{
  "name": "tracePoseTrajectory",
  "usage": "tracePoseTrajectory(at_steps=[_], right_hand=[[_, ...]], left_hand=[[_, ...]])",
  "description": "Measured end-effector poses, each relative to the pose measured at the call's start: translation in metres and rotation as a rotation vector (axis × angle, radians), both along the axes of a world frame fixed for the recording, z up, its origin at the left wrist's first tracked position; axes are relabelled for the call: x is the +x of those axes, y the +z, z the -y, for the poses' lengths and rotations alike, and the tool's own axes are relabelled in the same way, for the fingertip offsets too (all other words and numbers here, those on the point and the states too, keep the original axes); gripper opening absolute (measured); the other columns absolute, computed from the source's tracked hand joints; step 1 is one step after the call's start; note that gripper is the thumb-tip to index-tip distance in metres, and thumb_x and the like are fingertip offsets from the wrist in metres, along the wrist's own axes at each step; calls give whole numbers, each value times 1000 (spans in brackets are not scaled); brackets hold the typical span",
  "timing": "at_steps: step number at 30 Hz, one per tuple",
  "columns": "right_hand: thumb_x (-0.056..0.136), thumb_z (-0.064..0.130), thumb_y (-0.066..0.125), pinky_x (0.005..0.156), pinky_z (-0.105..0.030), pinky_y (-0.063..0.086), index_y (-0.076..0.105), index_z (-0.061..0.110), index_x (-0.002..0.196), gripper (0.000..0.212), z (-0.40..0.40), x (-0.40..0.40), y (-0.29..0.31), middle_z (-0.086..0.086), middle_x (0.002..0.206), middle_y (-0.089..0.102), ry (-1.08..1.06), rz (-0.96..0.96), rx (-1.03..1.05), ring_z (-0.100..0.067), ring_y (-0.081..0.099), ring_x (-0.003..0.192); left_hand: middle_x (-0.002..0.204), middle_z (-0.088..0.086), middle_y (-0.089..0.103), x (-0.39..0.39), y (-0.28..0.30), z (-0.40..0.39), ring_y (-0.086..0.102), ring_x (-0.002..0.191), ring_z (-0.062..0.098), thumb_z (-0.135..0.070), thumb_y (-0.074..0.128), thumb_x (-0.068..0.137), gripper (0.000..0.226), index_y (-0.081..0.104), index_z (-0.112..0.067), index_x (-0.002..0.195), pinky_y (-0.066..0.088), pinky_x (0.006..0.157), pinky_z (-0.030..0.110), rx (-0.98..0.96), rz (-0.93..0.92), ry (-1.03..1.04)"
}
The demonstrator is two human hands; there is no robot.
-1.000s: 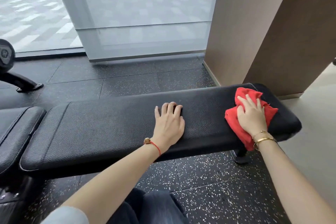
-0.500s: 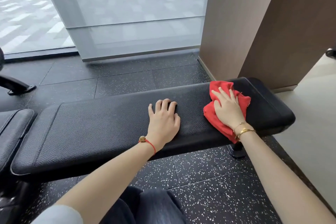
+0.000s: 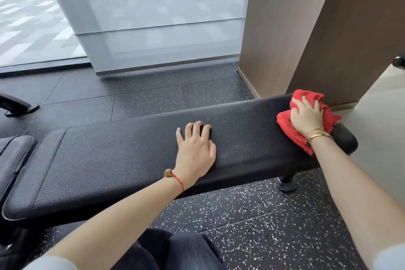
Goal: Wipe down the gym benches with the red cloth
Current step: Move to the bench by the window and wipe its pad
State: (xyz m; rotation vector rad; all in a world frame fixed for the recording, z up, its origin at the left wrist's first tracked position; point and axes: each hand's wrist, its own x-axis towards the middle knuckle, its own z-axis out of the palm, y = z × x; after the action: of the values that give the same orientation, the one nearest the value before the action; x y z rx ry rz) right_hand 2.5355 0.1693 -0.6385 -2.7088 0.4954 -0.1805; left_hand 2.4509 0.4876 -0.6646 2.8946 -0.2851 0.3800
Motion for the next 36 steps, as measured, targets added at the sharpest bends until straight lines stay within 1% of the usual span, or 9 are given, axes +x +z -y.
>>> tracePoseTrajectory(at_steps=[7, 13, 16, 20, 24, 27, 29, 33, 36], right_hand=[[99, 25, 35, 122, -47, 1, 41, 30, 144, 46, -72, 18, -2, 0, 160, 23, 298, -7, -4, -33, 8, 149], [98, 22, 39, 122, -43, -3, 43, 29, 143, 45, -120, -18, -4, 2, 159, 24, 558, 37, 46, -29, 6, 149], [98, 21, 41, 122, -43, -2, 44, 30, 142, 45, -123, -43, -8, 6, 158, 25, 680, 70, 78, -24, 4, 150], [98, 18, 42, 123, -42, 1, 47, 31, 140, 44, -111, -49, -10, 6, 157, 27, 664, 92, 119, -22, 7, 150], [99, 21, 39, 121, -44, -3, 44, 28, 142, 44, -126, -23, -8, 3, 159, 25, 505, 80, 78, -28, 6, 150], [99, 25, 36, 122, -46, -4, 39, 28, 145, 47, -154, -7, -5, 2, 160, 21, 415, 44, 53, -29, 2, 150], [98, 26, 36, 121, -47, -3, 38, 27, 146, 48, -184, -3, -3, 1, 161, 20, 456, 31, 49, -30, 2, 150], [98, 26, 35, 122, -47, -3, 37, 28, 146, 48, -261, -21, -2, 2, 161, 20, 674, 29, 24, -31, 4, 149], [97, 25, 37, 122, -47, -3, 38, 28, 146, 49, -304, -45, -5, 3, 161, 20, 803, 61, 16, -31, 4, 149]], left_hand=[[136, 1, 45, -2, 2, -1, 38, 128, 26, -34, 38, 90, 40, 49, -23, 127, 24, 112, 56, -27, 8, 7], [137, -4, 49, -1, 2, -5, 38, 131, 21, -30, 42, 91, 40, 52, -25, 129, 22, 115, 52, -112, -6, -9], [143, -7, 48, -1, 1, -10, 35, 137, 17, -26, 43, 93, 40, 53, -25, 132, 18, 118, 49, -170, -30, -24], [142, -4, 50, -4, 7, -22, 37, 137, 17, -21, 45, 93, 36, 57, -21, 127, 21, 118, 45, -264, -39, -55], [138, -3, 53, -12, 12, -69, 40, 133, 21, -22, 47, 92, 36, 56, -21, 127, 25, 117, 45, -126, 28, -57], [137, -1, 54, -21, 11, -113, 42, 132, 23, -21, 49, 91, 38, 56, -20, 128, 26, 117, 47, -45, 58, 13], [136, 1, 54, -29, 9, -137, 43, 132, 25, -20, 50, 91, 37, 56, -19, 128, 27, 116, 48, -39, 60, 80], [135, 2, 55, -44, 6, -173, 44, 130, 26, -19, 52, 92, 36, 56, -17, 128, 29, 113, 49, -27, 66, 206], [134, 1, 56, -53, 6, -190, 46, 128, 26, -22, 46, 91, 38, 57, -17, 127, 31, 112, 49, -49, 68, 277]])
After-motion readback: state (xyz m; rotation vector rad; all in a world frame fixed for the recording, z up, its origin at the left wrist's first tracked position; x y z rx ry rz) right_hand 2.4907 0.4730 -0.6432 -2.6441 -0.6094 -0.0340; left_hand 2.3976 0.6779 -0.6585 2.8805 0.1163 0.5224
